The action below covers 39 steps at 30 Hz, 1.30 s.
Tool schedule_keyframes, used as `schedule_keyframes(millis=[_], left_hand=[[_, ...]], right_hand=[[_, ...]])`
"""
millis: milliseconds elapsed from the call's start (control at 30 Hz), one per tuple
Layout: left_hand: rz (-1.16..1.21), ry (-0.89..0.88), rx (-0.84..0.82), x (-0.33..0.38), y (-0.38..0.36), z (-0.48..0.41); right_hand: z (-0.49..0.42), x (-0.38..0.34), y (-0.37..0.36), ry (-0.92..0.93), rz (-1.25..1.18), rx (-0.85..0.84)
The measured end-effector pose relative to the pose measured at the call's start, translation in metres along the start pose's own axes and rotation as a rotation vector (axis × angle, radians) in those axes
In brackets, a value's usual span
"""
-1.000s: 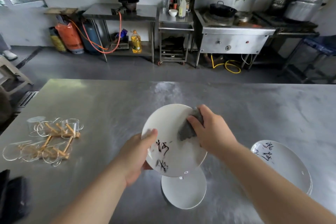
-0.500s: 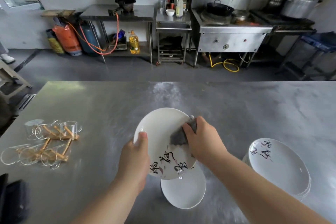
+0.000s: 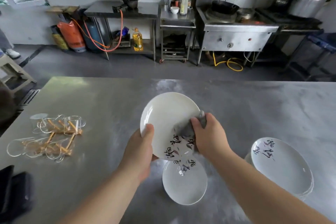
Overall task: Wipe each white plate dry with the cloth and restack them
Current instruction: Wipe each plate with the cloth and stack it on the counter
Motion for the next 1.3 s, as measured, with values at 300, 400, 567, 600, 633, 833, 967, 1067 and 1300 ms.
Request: schedule_keyframes(millis=[300, 400, 567, 600, 633, 833, 967, 1067, 1300], left_hand=[[-0.198, -0.182, 0.261, 0.016, -0.001, -0.002], [-0.171, -0.196, 0.325, 0.006, -0.007, 0.005], [-0.359, -0.277, 0.194, 0.002, 0.0, 0.009], [-0.403, -0.319, 0.158, 0.003, -0.001, 0.011], [-0.408, -0.345, 0.146, 0.004, -0.002, 0.014], [-0.162, -0.222, 0.347, 0.019, -0.005, 0.008], [-0.024, -0.098, 0.079, 0.01, -0.01, 0.01], [0.147, 0.234, -0.229, 0.004, -0.012, 0.014], [0.63, 0.6, -0.36, 0.009, -0.013, 0.016]], right_hand=[[0.009, -0.021, 0.009, 0.08, -0.1, -0.003], [0.044, -0.009, -0.007, -0.209, -0.235, -0.105], [-0.005, -0.022, 0.023, 0.142, 0.123, -0.073], [-0.013, -0.027, 0.029, 0.21, 0.133, -0.072], [-0.016, -0.028, 0.032, 0.252, 0.117, -0.074], [0.037, -0.008, 0.009, -0.104, -0.226, -0.204], [0.016, -0.007, 0.022, -0.046, -0.178, -0.088], [-0.006, -0.01, 0.038, 0.081, -0.136, -0.044], [-0.007, 0.002, 0.067, 0.414, -0.204, -0.3]])
Point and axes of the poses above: each hand's wrist, its own z-axis away from the middle knuckle, its own y-axis out of the back of the hand, x = y × z, the point moved 2 cm from there along -z, towards the middle knuckle, and after that the axes turned 7 degrees about x, right-handed, at the moved point
